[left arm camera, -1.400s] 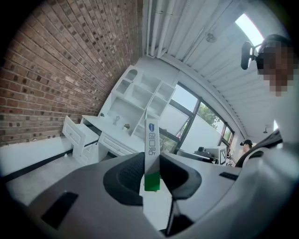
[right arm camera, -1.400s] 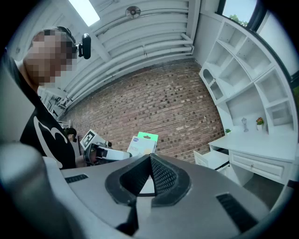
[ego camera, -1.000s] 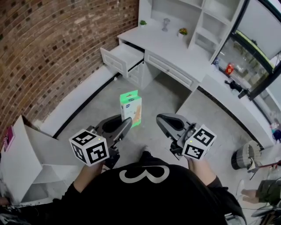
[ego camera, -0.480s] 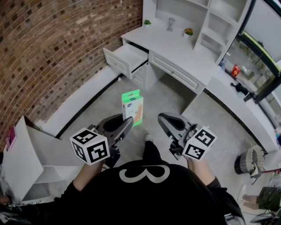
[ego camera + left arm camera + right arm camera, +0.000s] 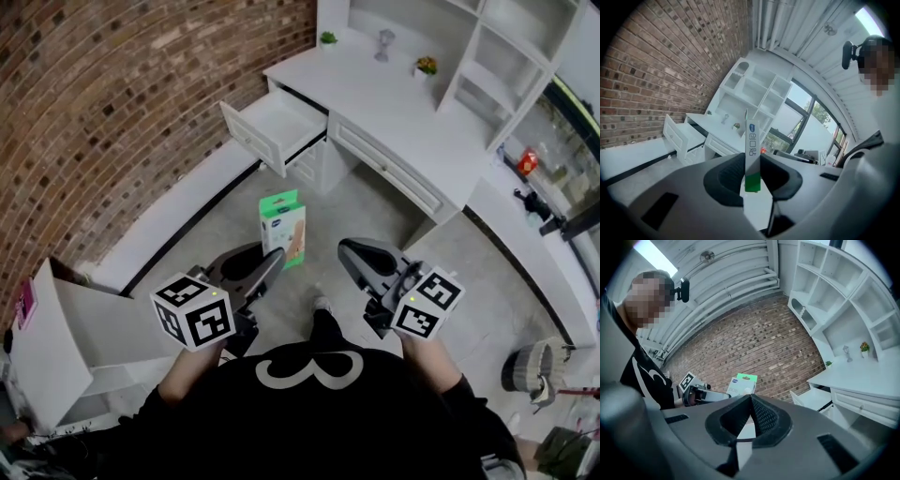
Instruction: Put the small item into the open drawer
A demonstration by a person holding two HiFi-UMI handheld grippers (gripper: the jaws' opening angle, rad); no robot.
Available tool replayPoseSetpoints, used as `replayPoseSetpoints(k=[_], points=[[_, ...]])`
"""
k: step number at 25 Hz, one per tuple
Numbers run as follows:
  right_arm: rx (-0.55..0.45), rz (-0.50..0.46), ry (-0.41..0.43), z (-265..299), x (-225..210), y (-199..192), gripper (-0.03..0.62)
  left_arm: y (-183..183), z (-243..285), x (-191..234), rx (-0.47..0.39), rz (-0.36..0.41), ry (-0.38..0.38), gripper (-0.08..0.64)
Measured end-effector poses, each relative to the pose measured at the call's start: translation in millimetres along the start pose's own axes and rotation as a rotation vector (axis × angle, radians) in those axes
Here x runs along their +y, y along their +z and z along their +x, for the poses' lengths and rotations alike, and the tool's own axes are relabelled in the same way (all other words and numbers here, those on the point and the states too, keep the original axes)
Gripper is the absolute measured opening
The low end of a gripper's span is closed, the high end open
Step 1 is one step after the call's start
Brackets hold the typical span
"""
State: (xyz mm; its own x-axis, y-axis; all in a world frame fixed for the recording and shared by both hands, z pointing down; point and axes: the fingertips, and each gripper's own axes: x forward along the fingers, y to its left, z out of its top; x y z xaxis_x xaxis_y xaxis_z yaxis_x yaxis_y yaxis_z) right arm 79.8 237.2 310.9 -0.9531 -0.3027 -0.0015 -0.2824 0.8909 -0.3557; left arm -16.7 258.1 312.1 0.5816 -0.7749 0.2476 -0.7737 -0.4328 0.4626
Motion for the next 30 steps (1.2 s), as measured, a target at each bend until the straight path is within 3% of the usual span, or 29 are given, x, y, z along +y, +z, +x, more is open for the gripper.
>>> replayPoseSetpoints(k=[9, 13, 20, 30], points=[[0.073, 0.055, 0.01, 32.6, -125.9, 18.5, 0.011, 31.2, 107.9, 63.5, 0.025, -0.078, 0.062, 0.097], [0.077, 0.075, 0.031, 38.9, -163.1, 27.3, 0.011, 43.5, 144.1, 72.8, 0.049, -0.072, 0.078, 0.097], [0.032, 0.05, 0.017, 37.9, -186.6, 43.7, 0.011, 59.1, 166.2, 73.0, 0.059, -0.003, 0.075, 0.097], [0.053, 0.029, 0.025, 48.3, -227.1, 65.3, 0.011, 90.0, 198.3, 94.5, 0.04, 0.022, 0.113, 0.097]])
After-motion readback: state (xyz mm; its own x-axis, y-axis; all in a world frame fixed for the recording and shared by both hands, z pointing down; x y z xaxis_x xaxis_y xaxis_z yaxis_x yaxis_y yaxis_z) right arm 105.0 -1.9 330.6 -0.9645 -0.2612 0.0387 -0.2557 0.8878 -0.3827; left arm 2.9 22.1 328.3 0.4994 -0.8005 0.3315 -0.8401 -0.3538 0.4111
